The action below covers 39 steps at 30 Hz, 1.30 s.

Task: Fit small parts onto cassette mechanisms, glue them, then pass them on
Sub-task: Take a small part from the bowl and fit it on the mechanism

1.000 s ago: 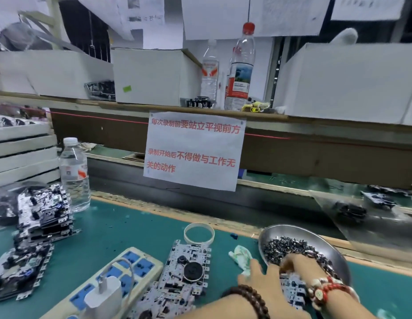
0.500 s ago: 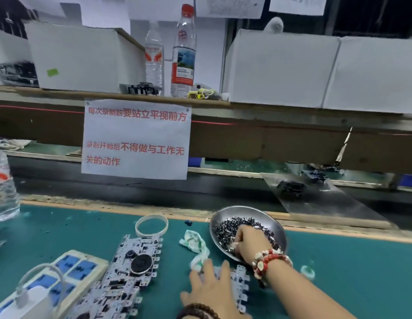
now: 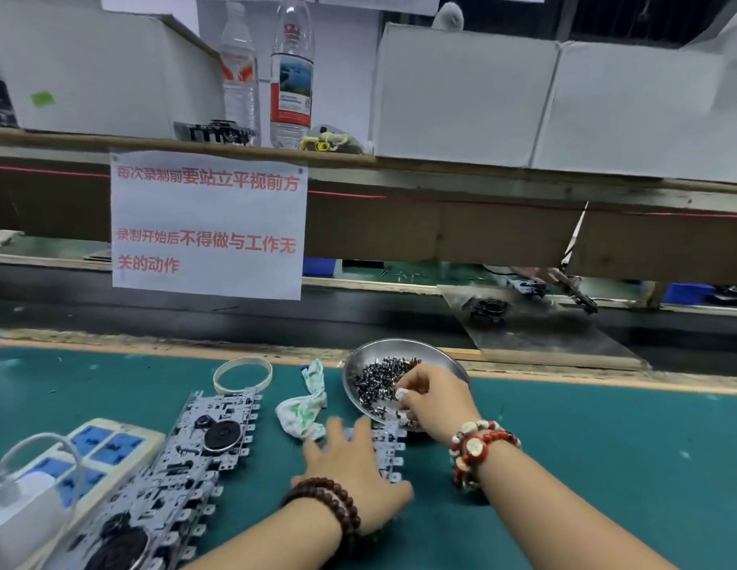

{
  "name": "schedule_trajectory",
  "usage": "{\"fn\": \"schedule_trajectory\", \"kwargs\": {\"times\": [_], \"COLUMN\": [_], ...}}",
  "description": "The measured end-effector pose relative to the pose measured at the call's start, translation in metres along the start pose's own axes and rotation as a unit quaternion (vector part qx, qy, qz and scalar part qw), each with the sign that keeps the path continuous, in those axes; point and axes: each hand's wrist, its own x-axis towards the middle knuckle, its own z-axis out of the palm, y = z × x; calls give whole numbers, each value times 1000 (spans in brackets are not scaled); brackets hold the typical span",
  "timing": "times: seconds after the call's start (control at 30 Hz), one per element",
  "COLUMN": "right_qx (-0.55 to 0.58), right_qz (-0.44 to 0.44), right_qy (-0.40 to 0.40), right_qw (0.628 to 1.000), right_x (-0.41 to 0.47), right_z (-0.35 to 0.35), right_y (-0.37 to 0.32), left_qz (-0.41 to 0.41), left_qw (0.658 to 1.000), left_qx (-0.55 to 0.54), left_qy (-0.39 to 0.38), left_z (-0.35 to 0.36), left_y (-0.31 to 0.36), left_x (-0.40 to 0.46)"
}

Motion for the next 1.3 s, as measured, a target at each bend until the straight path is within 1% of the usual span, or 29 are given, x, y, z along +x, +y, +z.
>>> {"fn": "schedule_trajectory", "kwargs": {"times": [0.07,0.17,0.3,0.4,0.47,0.53,0.6,0.67,0.7,0.8,0.87,0.93,1.03,1.1,1.17,1.3], "right_qx": [21,32,29,87,130,147,135,106,73,-42,-70,-82,-94,-82,-59,-25], "right_qz": [5,2,-6,-10,-27,-55,-84,-98,-92,-57,-55,-71,-96,-102,-108,-122], "right_qy": [0,-5,-5,10,36,72,102,103,94,58,48,41,29,29,28,-4], "right_qw": [1000,999,1000,996,990,985,982,984,989,996,995,993,991,991,992,992], "right_x": [-5,-14,-25,-34,-40,-43,-41,-38,-37,-38,-42,-46,-49,-49,-48,-51], "right_z": [-4,-5,-2,-1,-2,-7,-17,-26,-29,-27,-21,-16,-8,-4,-1,11], "right_y": [0,2,6,7,6,2,-4,-8,-9,-1,6,10,10,9,9,10], "left_qz": [-1,-20,-4,0,2,20,55,70,69,60,71,81,76,72,44,-22], "left_qw": [1000,999,999,1000,997,992,988,984,983,988,990,993,996,996,998,997], "left_qx": [5,38,44,-19,-67,-101,-136,-164,-167,-138,-109,-72,-26,-2,2,71], "left_qy": [-23,-18,-26,7,47,66,47,4,-12,-40,-49,-45,-36,-43,-34,-3], "left_z": [7,13,16,6,-7,-15,-16,-9,-4,8,17,24,22,18,15,10], "left_y": [10,18,18,13,11,11,16,24,28,35,35,34,37,38,30,2], "left_x": [-3,-3,-6,-9,-11,-14,-18,-20,-19,-15,-15,-15,-16,-17,-14,-7]}}
